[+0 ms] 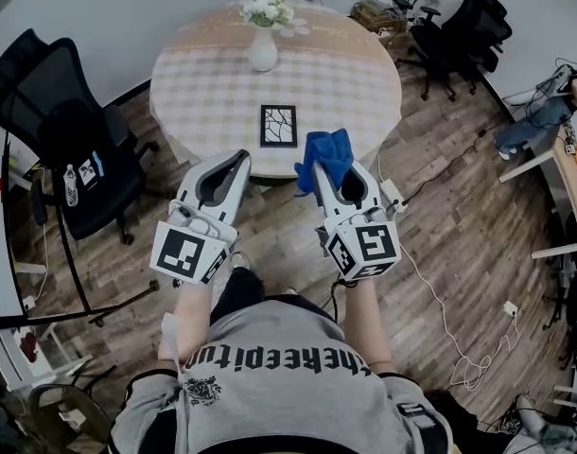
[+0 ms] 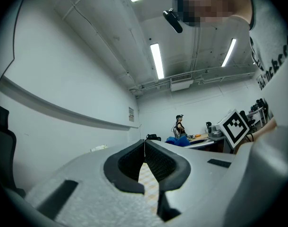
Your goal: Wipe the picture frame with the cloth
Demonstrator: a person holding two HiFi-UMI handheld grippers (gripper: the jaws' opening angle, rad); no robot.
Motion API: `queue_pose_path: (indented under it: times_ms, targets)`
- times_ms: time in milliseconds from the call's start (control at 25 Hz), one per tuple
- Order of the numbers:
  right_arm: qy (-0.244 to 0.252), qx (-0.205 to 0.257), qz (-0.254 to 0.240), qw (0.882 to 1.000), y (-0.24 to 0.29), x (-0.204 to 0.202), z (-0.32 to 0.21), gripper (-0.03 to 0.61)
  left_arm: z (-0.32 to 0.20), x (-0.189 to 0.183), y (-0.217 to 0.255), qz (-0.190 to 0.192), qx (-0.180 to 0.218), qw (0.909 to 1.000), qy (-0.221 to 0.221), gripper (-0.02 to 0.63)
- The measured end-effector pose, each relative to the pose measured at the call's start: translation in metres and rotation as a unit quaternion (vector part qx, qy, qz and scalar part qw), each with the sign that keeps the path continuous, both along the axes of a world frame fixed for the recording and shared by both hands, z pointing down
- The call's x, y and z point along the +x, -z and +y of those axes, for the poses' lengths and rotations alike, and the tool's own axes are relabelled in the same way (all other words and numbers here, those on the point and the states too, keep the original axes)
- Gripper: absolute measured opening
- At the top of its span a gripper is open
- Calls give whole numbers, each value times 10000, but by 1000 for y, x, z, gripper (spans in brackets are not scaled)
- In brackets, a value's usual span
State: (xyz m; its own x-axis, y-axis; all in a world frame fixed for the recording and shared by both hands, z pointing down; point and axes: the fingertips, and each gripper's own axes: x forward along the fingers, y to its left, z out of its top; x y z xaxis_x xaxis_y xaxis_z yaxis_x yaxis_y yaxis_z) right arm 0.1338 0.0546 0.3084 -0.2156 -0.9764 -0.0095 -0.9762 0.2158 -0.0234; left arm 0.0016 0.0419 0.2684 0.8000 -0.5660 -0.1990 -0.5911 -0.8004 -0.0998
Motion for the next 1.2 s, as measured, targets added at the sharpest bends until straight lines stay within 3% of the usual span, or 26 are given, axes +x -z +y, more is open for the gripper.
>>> queue_pose_path:
  times_ms: [680, 1200]
  targets:
    - [357, 179, 8, 9992, 3, 6, 38, 146, 41, 9, -3, -42, 25, 9995, 314, 17]
    - [374, 292, -49, 9989, 8, 16, 47, 146, 49, 20, -2, -92, 76, 9995, 308, 17]
